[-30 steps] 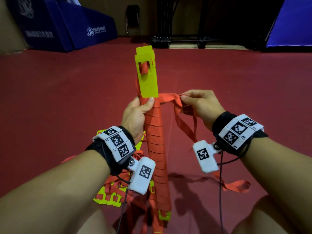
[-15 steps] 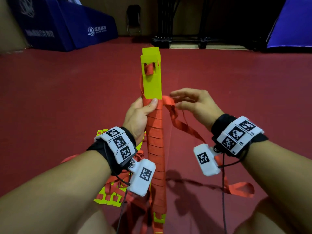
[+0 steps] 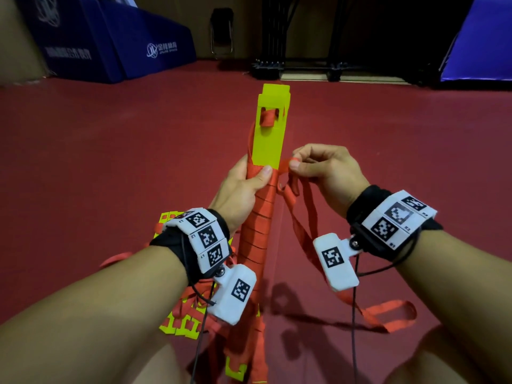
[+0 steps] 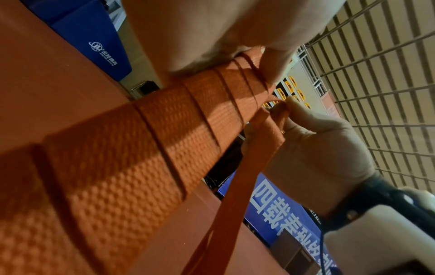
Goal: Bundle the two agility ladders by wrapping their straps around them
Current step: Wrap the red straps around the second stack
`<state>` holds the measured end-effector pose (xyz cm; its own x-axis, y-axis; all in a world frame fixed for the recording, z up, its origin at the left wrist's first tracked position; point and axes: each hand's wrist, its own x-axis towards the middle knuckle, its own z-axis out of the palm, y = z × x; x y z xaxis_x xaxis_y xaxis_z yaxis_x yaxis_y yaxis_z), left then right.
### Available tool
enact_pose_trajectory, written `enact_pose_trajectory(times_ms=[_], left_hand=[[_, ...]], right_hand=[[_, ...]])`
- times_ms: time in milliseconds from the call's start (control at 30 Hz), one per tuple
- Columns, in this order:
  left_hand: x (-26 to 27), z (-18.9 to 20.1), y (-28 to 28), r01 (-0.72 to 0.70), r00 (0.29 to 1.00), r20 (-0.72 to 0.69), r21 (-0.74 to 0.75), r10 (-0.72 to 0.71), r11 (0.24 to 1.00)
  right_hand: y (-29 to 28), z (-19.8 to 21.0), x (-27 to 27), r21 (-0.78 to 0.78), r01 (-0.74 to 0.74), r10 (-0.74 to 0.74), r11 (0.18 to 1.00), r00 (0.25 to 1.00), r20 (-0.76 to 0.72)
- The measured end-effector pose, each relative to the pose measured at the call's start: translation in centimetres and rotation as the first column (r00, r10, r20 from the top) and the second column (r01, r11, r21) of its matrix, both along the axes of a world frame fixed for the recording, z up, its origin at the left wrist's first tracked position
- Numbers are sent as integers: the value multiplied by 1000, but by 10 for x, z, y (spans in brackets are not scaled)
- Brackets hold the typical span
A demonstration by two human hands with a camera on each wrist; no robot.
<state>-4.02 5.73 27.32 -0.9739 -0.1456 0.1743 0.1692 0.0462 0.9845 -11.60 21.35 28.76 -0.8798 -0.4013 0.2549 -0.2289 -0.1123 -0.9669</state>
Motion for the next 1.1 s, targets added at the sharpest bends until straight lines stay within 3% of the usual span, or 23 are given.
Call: enact_pose_trajectory(times_ms=[167,300,533,633,767,900,1100], left_hand=[[-2,1,0,-29,1000,4,-19,29,999],[-2,0,-2,-37,999,2,10,37,999],[-4,-1,2,0,998,-63,229,15,974],[-3,-2,3,36,999,-29,247,-29,968],[-6,-9,3,105,994,11,148,-108,983],[-5,-10,-1,86,996,-2,130,-87,988],[-1,-7,1,62,998,0,193,-63,979]], right_hand=[[1,-1,-4,-22,9,-10,1000,1000,-7],[-1,2,0,65,23,-24,998,1000,4],[-2,-6,-3,274,14,-6,962,1000,-30],[-1,-8,-6,203,52,-41,978,998,-56],[0,-6,-6,61,104,-100,993,993,-61],[4,-6,-11,83,144,-138,986,988,-74],[5,-5,-9,99,41,-39,994,999,-15]])
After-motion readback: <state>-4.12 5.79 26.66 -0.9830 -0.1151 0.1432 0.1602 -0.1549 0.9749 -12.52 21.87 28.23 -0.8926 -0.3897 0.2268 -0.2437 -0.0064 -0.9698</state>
